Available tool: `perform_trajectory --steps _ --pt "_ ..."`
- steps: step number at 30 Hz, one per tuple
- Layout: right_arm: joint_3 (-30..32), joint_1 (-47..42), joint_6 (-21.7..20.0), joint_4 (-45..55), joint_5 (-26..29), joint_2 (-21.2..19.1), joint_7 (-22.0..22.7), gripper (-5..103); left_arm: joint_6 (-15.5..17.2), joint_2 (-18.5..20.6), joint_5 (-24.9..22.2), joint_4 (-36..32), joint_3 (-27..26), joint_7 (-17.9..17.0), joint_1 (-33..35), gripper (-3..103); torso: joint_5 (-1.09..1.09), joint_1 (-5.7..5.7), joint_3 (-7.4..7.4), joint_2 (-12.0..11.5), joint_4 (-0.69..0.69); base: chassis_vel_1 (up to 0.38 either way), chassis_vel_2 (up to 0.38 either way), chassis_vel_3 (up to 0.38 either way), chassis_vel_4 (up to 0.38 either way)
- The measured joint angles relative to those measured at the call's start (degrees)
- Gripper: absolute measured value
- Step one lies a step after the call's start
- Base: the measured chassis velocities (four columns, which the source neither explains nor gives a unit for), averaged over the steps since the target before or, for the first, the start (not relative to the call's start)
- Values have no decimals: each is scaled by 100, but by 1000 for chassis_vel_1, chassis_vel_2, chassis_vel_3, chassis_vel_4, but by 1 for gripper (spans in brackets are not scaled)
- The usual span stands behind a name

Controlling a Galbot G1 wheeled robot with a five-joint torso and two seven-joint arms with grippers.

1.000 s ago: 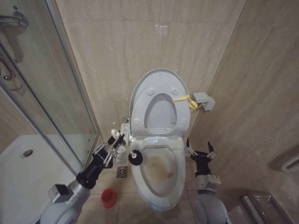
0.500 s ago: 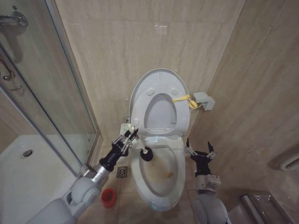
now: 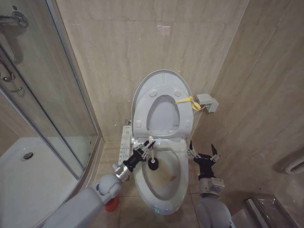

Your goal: Open the toilet lid, clean the toilet bowl with a toilet brush, close the toilet lid, and flush.

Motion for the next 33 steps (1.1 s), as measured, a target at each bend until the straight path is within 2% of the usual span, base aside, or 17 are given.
perform_trajectory --steps 1,7,12,33 --pt "0 0 0 0 0 0 0 100 0 0 0 0 0 0 0 21 0 0 0 0 0 0 0 0 0" --pt "0 0 0 0 0 0 0 100 -150 -586 286 955 317 28 -319 21 -1 0 0 0 0 0 0 0 0" --pt "0 0 0 0 0 0 0 100 -275 -819 405 1445 485 107 -473 21 -1 0 0 0 0 0 0 0 0" --pt "0 0 0 0 0 0 0 100 -509 -1054 677 2086 517 273 -329 21 -1 0 0 1 0 17 -19 -22 22"
